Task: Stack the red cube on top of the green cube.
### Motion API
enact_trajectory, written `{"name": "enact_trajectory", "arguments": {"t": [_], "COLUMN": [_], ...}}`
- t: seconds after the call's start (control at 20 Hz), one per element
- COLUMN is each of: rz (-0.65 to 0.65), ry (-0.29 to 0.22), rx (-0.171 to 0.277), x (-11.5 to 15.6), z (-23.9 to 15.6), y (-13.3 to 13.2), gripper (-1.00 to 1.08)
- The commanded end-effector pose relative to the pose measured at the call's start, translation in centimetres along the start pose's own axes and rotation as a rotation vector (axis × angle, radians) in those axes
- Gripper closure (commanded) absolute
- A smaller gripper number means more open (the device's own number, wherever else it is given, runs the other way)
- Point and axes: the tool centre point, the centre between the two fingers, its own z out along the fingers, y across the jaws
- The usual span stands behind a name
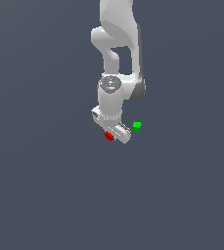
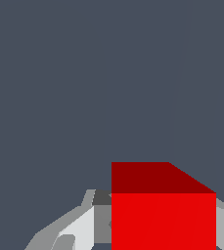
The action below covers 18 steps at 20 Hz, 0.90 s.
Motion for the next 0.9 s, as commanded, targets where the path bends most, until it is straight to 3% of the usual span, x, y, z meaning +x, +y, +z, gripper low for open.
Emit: {"name": "enact_trajectory", "arguments": {"t": [0.0, 0.5, 0.85], "rz": [0.0, 0.0, 0.0], "ry": [0.0, 0.001, 0.001], "rx": [0.0, 0.0, 0.0], "x": [0.0, -0.2, -3.0], "z": [-1.3, -2.3, -1.5], "y": [0.0, -0.1, -0.6], "gripper": [1.08, 1.08, 1.08]}}
